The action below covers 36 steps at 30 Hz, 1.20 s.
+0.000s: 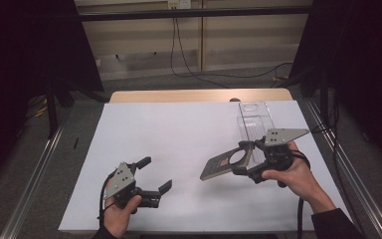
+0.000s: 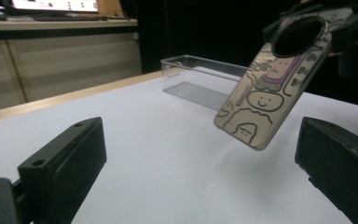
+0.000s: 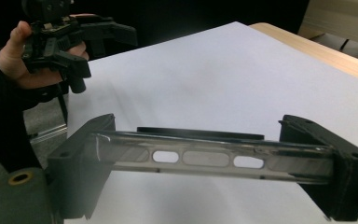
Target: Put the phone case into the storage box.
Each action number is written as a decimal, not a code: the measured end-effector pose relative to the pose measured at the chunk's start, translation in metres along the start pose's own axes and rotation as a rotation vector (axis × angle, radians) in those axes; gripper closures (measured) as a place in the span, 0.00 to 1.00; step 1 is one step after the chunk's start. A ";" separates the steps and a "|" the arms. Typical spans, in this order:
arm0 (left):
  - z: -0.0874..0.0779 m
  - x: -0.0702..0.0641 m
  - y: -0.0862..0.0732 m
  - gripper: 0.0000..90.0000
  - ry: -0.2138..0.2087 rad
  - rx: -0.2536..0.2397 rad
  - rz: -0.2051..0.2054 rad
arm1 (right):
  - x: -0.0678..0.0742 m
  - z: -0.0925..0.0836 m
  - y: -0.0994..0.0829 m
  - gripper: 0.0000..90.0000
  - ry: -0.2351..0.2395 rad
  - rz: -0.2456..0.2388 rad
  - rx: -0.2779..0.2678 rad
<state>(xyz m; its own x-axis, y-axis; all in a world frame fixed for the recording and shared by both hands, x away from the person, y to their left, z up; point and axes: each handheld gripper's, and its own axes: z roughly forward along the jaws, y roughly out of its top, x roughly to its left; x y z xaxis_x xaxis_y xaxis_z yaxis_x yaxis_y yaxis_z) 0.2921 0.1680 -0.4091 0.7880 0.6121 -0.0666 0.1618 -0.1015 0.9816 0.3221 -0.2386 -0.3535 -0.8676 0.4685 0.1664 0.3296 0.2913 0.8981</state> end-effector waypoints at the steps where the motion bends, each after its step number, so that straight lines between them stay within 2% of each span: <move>1: -0.004 0.003 -0.002 0.03 0.017 -0.012 -0.010 | 0.000 -0.001 0.000 0.13 -0.009 0.001 0.000; 2: -0.007 0.005 -0.004 0.04 0.023 -0.032 -0.048 | -0.001 -0.002 0.000 0.13 -0.014 0.005 -0.003; 3: -0.009 0.007 -0.005 0.03 0.026 -0.036 -0.062 | -0.001 -0.002 0.000 0.13 -0.022 0.005 -0.006; 4: -0.012 0.010 -0.006 0.03 0.048 -0.032 -0.067 | -0.001 -0.003 0.000 0.13 -0.028 0.006 -0.008; 6: -0.017 0.016 -0.010 0.03 0.095 -0.025 -0.052 | -0.002 -0.005 0.000 0.13 -0.034 0.014 -0.015; 8: -0.020 0.022 -0.014 0.03 0.118 -0.017 -0.061 | -0.004 -0.007 0.001 0.13 -0.054 0.022 -0.028; 10: -0.024 0.026 -0.017 0.03 0.158 -0.002 -0.052 | -0.005 -0.009 0.003 0.13 -0.062 0.027 -0.032; 13: -0.030 0.032 -0.021 0.03 0.171 0.009 -0.068 | -0.006 -0.012 0.005 0.13 -0.079 0.030 -0.031; 14: -0.032 0.033 -0.023 0.03 0.198 0.012 -0.065 | -0.006 -0.013 0.005 0.13 -0.081 0.029 -0.032; 16: -0.036 0.036 -0.025 0.03 0.212 0.012 -0.073 | -0.007 -0.017 0.007 0.13 -0.097 0.034 -0.038; 18: -0.039 0.037 -0.026 0.02 0.236 0.016 -0.062 | -0.009 -0.019 0.008 0.13 -0.107 0.037 -0.045; 19: -0.040 0.037 -0.026 0.02 0.241 0.022 -0.054 | -0.010 -0.021 0.008 0.13 -0.115 0.039 -0.050; 22: -0.042 0.040 -0.028 0.02 0.251 0.022 -0.077 | -0.013 -0.025 0.009 0.13 -0.135 0.043 -0.052; 24: -0.042 0.039 -0.029 0.02 0.265 0.024 -0.076 | -0.015 -0.028 0.010 0.13 -0.141 0.043 -0.053; 30: -0.040 0.033 -0.030 0.03 0.269 0.027 -0.053 | -0.021 -0.036 0.013 0.13 -0.174 0.050 -0.071; 35: -0.039 0.035 -0.030 0.03 0.263 0.033 -0.069 | -0.026 -0.041 0.018 0.13 -0.178 0.051 -0.083; 36: -0.039 0.035 -0.031 0.03 0.278 0.032 -0.078 | -0.026 -0.042 0.019 0.13 -0.180 0.049 -0.082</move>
<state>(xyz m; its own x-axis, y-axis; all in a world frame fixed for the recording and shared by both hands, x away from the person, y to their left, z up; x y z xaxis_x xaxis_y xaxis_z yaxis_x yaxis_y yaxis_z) 0.2915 0.2233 -0.4346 0.5805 0.8098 -0.0855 0.2379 -0.0682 0.9689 0.3356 -0.2799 -0.3237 -0.7685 0.6238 0.1422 0.3320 0.1989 0.9221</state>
